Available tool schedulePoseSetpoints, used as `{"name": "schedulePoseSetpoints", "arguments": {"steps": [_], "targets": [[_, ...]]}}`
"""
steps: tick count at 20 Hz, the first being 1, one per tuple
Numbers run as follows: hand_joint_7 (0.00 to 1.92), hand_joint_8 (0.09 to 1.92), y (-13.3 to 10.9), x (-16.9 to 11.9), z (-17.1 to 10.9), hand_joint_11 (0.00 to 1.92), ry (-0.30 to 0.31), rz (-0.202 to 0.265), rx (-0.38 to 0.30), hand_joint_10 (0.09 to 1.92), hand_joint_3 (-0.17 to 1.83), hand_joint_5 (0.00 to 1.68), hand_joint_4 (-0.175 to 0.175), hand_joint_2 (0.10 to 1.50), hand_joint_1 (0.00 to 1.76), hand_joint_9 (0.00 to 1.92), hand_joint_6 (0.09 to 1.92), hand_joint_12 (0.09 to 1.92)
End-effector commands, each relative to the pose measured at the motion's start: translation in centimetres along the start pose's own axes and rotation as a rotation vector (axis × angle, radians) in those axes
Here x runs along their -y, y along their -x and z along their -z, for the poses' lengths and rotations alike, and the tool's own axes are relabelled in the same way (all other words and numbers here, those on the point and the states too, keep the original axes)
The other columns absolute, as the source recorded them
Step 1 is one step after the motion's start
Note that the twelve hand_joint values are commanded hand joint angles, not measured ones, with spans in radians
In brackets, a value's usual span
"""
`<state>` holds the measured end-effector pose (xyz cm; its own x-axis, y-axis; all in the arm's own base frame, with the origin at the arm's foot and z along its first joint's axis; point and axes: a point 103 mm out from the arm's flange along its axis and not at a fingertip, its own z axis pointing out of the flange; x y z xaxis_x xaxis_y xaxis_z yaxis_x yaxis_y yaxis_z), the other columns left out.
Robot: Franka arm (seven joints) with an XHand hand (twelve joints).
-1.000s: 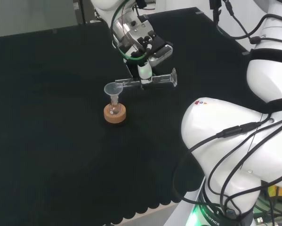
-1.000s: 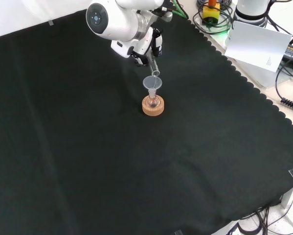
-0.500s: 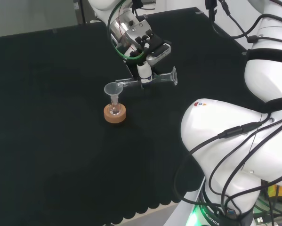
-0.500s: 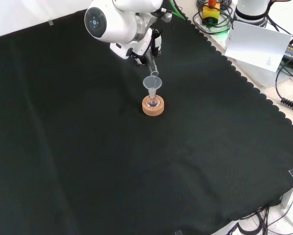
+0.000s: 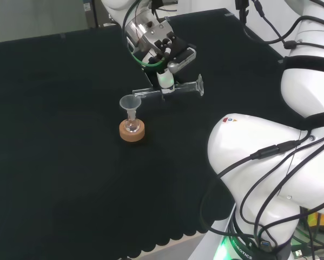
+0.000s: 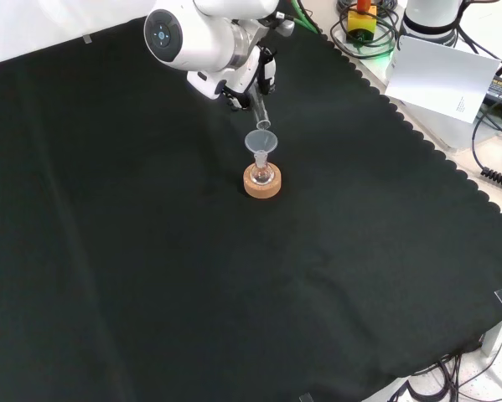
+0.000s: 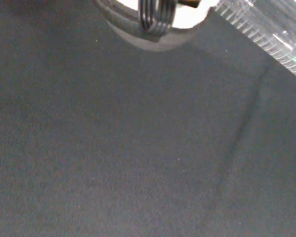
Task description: Pour the water from the graduated cylinder into the round-bottom flask.
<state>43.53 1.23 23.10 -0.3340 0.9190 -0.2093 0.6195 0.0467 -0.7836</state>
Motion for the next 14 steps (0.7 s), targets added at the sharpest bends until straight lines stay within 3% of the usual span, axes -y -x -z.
{"name": "schedulePoseSetpoints", "arguments": {"steps": [1, 14], "targets": [[1.52, 0.09, -0.03, 0.17, 0.25, 1.38, -0.017, -0.004, 0.004, 0.09, -0.02, 1.42, -0.175, 0.96, 1.32, 1.72, 0.22, 0.62], [1.52, 0.09, 0.04, 0.25, 0.24, 1.38, -0.029, -0.006, 0.008, 0.09, -0.02, 1.42, -0.175, 0.96, 1.32, 1.72, 0.21, 0.62]]}}
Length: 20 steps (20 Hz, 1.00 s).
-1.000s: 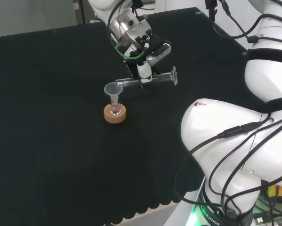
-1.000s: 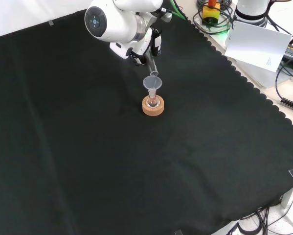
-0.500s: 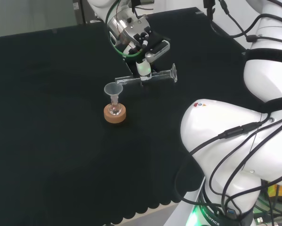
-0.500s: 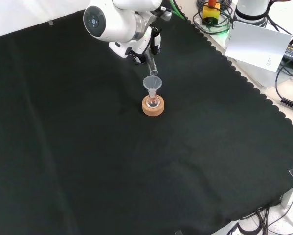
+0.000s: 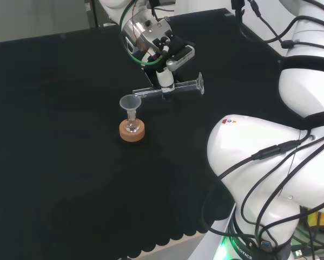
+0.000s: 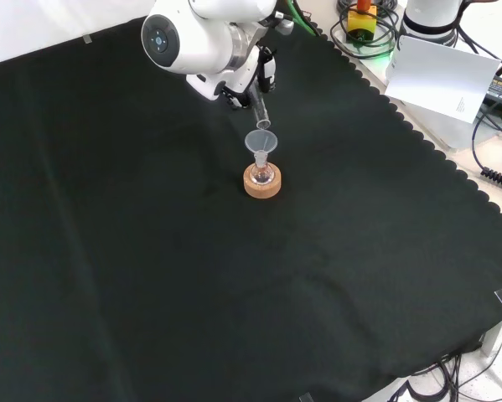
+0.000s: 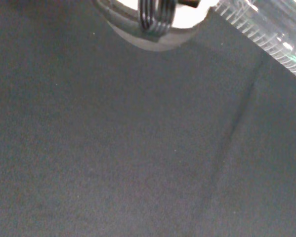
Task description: Pour the water from the graduated cylinder into the round-bottom flask.
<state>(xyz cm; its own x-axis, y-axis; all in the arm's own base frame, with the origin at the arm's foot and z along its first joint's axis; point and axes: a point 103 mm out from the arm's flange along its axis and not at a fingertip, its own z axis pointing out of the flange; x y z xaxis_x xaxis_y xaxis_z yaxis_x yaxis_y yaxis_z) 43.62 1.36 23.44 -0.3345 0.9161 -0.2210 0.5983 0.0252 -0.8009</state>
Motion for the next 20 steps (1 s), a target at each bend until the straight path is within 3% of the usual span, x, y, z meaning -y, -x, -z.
{"name": "schedulePoseSetpoints", "arguments": {"steps": [1, 12, 20], "targets": [[1.52, 0.09, 0.06, 0.02, -0.1, 1.38, 0.002, 0.003, 0.003, 0.09, -0.02, 1.42, -0.175, 0.96, 1.32, 1.72, 0.21, 0.62], [1.52, 0.09, -0.37, 0.28, -0.12, 1.38, 0.015, 0.005, 0.008, 0.09, -0.02, 1.42, -0.175, 0.96, 1.32, 1.72, 0.21, 0.62], [1.52, 0.09, -0.51, 0.69, -0.24, 1.38, 0.07, 0.048, -0.025, 0.09, -0.02, 1.42, -0.175, 0.96, 1.32, 1.72, 0.21, 0.62]]}}
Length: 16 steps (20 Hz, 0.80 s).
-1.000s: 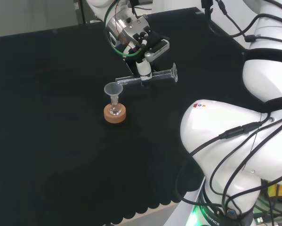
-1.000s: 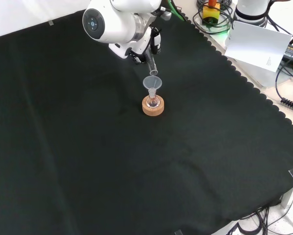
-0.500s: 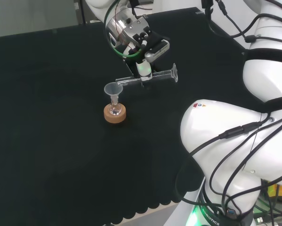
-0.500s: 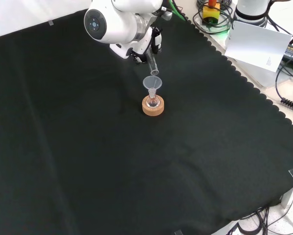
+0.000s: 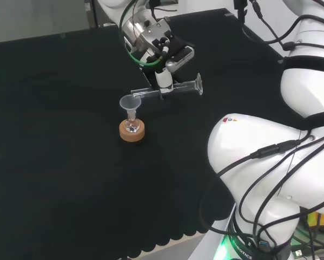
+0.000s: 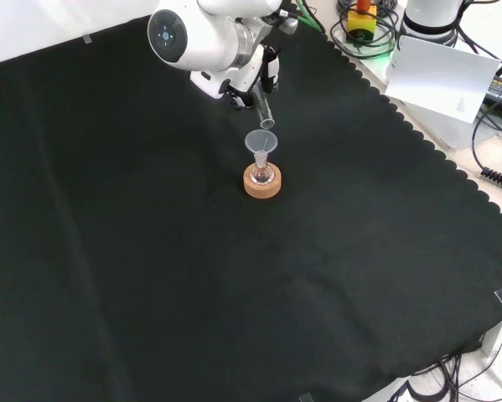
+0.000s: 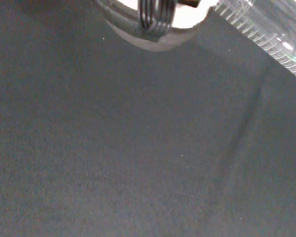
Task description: Pour the water from the graduated cylinder into the round-bottom flask.
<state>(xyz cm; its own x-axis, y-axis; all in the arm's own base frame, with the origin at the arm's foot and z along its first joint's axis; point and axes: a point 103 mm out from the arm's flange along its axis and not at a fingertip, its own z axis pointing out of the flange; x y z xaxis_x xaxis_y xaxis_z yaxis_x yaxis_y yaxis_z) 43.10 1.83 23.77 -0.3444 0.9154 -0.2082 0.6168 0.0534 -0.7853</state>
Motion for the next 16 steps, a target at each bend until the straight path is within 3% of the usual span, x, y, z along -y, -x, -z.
{"name": "schedulePoseSetpoints", "arguments": {"steps": [1, 9, 16], "targets": [[1.52, 0.09, 0.1, 0.1, -0.3, 1.38, 0.042, 0.034, -0.029, 0.09, -0.02, 1.42, -0.175, 0.96, 1.32, 1.72, 0.21, 0.62], [1.52, 0.09, 1.1, 0.2, -0.9, 1.38, 0.162, 0.086, -0.088, 0.09, -0.02, 1.42, -0.175, 0.96, 1.32, 1.72, 0.21, 0.62], [1.52, 0.09, 2.2, 0.4, -1.0, 1.38, 0.275, 0.166, -0.19, 0.09, -0.02, 1.42, -0.175, 0.96, 1.32, 1.71, 0.21, 0.62]]}}
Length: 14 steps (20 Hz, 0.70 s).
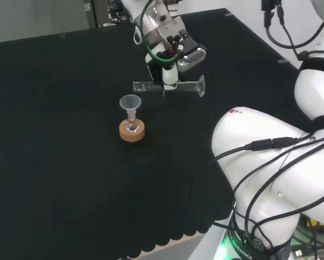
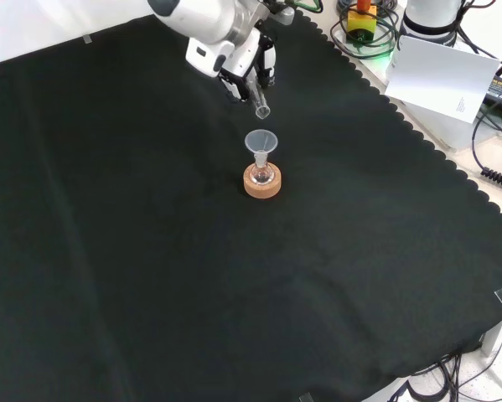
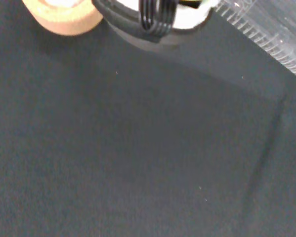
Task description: Pour the water from the graduated cylinder into the round-bottom flask.
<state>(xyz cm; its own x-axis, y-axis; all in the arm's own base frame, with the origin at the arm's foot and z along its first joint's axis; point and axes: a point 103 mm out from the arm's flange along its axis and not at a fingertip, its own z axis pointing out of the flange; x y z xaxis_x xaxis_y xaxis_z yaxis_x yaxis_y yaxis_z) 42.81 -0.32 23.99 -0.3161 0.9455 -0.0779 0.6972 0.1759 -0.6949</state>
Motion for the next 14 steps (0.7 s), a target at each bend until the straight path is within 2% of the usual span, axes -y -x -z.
{"name": "schedulePoseSetpoints", "arguments": {"steps": [1, 8, 9, 14], "targets": [[1.52, 0.09, 0.4, 0.0, 0.0, 1.38, 0.133, 0.103, -0.09, 0.09, -0.02, 1.42, -0.175, 0.96, 1.32, 1.71, 0.21, 0.62], [1.52, 0.09, 1.1, -0.8, -0.3, 1.38, 0.268, 0.236, -0.238, 0.09, -0.03, 1.42, -0.175, 0.96, 1.32, 1.71, 0.21, 0.61], [1.52, 0.09, 1.2, -1.0, -0.4, 1.38, 0.275, 0.256, -0.269, 0.09, -0.03, 1.42, -0.175, 0.96, 1.32, 1.71, 0.21, 0.61], [1.52, 0.09, 1.8, -1.8, -0.8, 1.38, 0.298, 0.3, -0.341, 0.09, -0.03, 1.42, -0.175, 0.96, 1.32, 1.7, 0.21, 0.61]]}}
